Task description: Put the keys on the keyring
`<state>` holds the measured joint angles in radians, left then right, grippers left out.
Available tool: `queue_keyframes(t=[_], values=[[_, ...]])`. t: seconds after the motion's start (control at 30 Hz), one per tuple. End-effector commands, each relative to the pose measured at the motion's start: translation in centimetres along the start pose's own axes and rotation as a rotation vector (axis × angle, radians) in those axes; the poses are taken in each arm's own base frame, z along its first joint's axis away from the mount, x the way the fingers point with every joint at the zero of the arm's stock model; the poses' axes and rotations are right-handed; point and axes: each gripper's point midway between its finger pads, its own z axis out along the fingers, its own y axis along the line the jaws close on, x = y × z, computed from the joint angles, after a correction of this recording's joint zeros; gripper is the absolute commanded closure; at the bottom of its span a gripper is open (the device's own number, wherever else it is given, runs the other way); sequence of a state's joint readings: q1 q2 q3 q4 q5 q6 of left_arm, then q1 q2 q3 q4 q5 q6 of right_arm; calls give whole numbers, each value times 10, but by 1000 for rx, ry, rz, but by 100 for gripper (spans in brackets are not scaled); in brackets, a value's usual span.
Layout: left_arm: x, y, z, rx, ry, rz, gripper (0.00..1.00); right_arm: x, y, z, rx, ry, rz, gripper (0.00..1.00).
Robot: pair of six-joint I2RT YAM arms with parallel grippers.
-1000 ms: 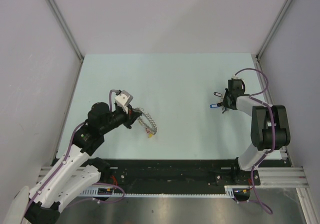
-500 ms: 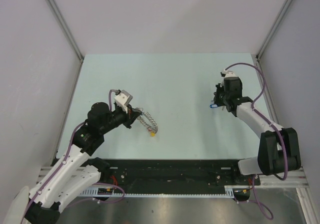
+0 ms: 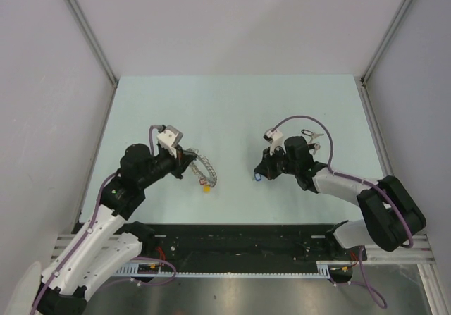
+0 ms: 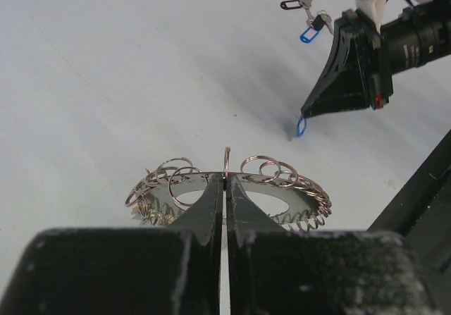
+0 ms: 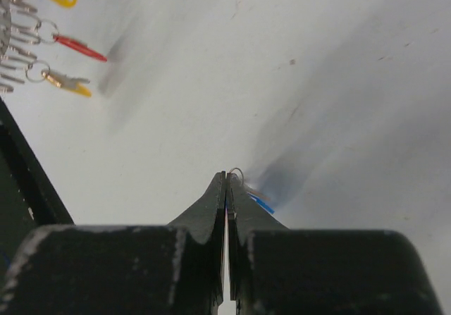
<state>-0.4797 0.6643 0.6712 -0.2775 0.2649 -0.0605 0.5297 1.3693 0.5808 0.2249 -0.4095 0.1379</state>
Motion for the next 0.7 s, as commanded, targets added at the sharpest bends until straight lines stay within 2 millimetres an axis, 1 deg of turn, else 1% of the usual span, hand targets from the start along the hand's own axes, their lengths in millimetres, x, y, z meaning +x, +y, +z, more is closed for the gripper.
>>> queue_keyframes(t=[0.0, 0.03, 0.1, 0.17, 0.2, 0.23, 0.27, 0.3, 0.4, 0.5, 0.53, 0.57, 0.6, 0.63, 0.67], values=[[-31, 2, -4, -10, -116, 27, 100, -4, 21, 6, -124, -66, -41, 100], [-31, 2, -4, -12, -117, 27, 100, 0, 19, 5, -116, -57, -38, 100], [-32, 3, -4, -13, -121, 24, 100, 15, 14, 2, -92, -17, -15, 100], [-30, 3, -3, -13, -117, 23, 100, 21, 13, -4, -75, -9, -5, 100], [-31, 4, -3, -14, -118, 23, 100, 30, 10, -7, -50, 12, 12, 100], [-31, 4, -3, -14, -119, 23, 100, 34, 9, -9, -40, 17, 20, 100], [-31, 4, -3, -11, -118, 23, 100, 33, 9, -13, -29, 9, 25, 100], [-30, 4, -2, -11, -117, 22, 100, 42, 4, -16, 0, 29, 42, 99], [-30, 4, -1, -7, -114, 18, 100, 49, 1, -24, 39, 48, 62, 95], [-29, 4, -1, -3, -114, 15, 100, 49, -2, -32, 83, 49, 77, 84], [-29, 4, -1, -3, -114, 16, 100, 44, -2, -34, 98, 41, 78, 79], [-29, 4, 0, -3, -111, 15, 100, 42, -2, -36, 113, 39, 88, 77], [-29, 4, 0, -3, -111, 14, 99, 42, -4, -41, 142, 45, 96, 70], [-29, 4, 0, -2, -111, 15, 100, 33, -3, -43, 160, 33, 96, 68], [-29, 4, 0, 0, -111, 12, 99, 33, -10, -46, 218, 37, 116, 66]])
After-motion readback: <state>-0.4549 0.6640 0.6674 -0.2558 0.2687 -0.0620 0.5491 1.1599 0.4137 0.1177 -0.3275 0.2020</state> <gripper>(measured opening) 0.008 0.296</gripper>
